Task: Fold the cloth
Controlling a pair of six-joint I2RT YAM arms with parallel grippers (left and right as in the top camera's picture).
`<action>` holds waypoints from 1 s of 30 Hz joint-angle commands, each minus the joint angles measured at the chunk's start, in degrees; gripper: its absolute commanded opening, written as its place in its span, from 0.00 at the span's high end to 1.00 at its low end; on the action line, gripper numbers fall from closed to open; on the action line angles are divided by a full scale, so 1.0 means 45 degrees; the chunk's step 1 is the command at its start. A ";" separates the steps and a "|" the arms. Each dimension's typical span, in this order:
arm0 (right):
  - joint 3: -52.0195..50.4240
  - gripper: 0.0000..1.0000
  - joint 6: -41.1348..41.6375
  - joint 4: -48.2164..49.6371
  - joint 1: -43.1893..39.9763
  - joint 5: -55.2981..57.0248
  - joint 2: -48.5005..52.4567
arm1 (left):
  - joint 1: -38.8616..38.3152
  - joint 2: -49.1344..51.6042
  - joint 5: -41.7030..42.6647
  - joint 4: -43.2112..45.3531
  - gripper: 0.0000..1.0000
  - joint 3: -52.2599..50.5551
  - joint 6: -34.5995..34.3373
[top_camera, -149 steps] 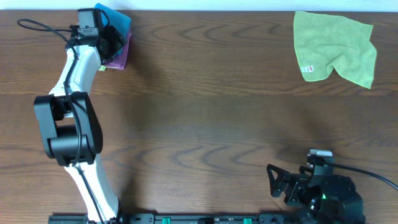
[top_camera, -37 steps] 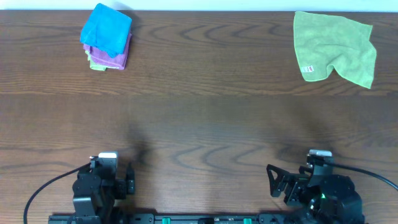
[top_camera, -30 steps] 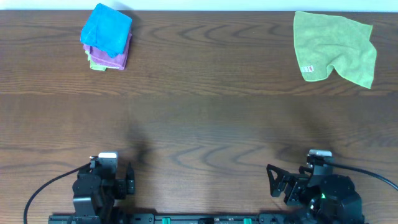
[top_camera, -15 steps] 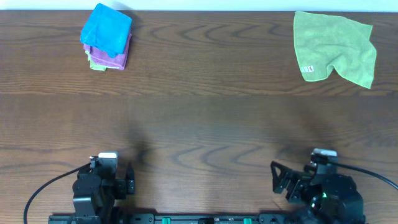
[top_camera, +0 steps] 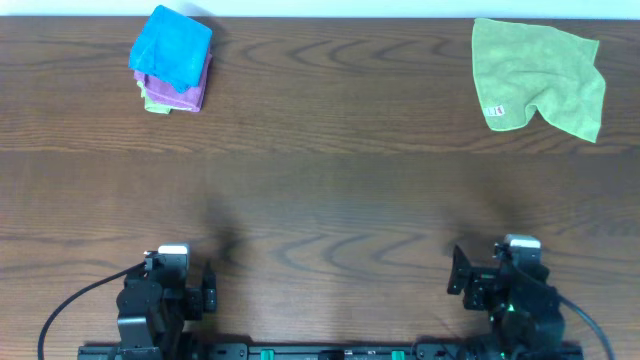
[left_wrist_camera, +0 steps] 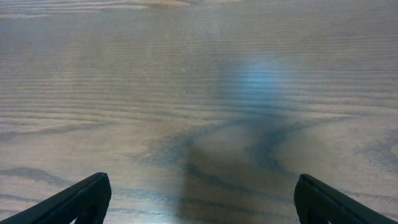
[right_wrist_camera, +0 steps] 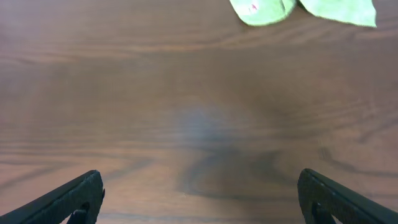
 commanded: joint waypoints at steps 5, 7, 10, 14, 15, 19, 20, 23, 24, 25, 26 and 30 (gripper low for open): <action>-0.1515 0.01 -0.0719 0.0146 -0.0855 -0.0393 -0.0831 | -0.0053 -0.0097 -0.0141 -0.0136 0.05 -0.0039 0.0262; -0.1724 0.01 -0.0719 0.0151 -0.0865 -0.0393 -0.0831 | -0.0053 -0.0097 -0.0141 -0.0136 0.05 -0.0039 0.0262; -0.1875 0.01 -0.0719 0.0175 -0.0860 -0.0403 -0.0826 | -0.0053 -0.0097 -0.0141 -0.0136 0.05 -0.0039 0.0262; -0.1875 0.01 -0.0719 0.0180 -0.0860 -0.0403 -0.0826 | -0.0053 -0.0097 -0.0141 -0.0136 0.05 -0.0039 0.0262; -0.1875 0.01 -0.0719 0.0185 -0.0860 -0.0403 -0.0826 | -0.0053 -0.0097 -0.0141 -0.0136 0.05 -0.0039 0.0267; -0.1875 0.01 -0.0719 0.0185 -0.0860 -0.0403 -0.0826 | -0.0053 -0.0097 -0.0141 -0.0136 0.05 -0.0039 0.0262; -0.1875 0.01 -0.0719 0.0185 -0.0860 -0.0403 -0.0826 | -0.0053 -0.0097 -0.0146 -0.0136 0.05 -0.0039 0.0267; -0.1875 0.01 -0.0719 0.0185 -0.0860 -0.0403 -0.0826 | -0.0053 -0.0097 -0.0141 -0.0136 0.05 -0.0039 0.0262; -0.1875 0.01 -0.0719 0.0185 -0.0860 -0.0403 -0.0826 | -0.0053 -0.0097 -0.0141 -0.0136 0.05 -0.0039 0.0262; -0.1875 0.01 -0.0719 0.0185 -0.0860 -0.0403 -0.0826 | -0.0053 -0.0097 -0.0146 -0.0136 0.05 -0.0039 0.0262; -0.1875 0.01 -0.0719 0.0185 -0.0860 -0.0403 -0.0826 | -0.0053 -0.0097 -0.0146 -0.0136 0.05 -0.0039 0.0262; -0.1875 0.01 -0.0719 0.0185 -0.0860 -0.0403 -0.0826 | -0.0053 -0.0097 -0.0141 -0.0136 0.05 -0.0039 0.0262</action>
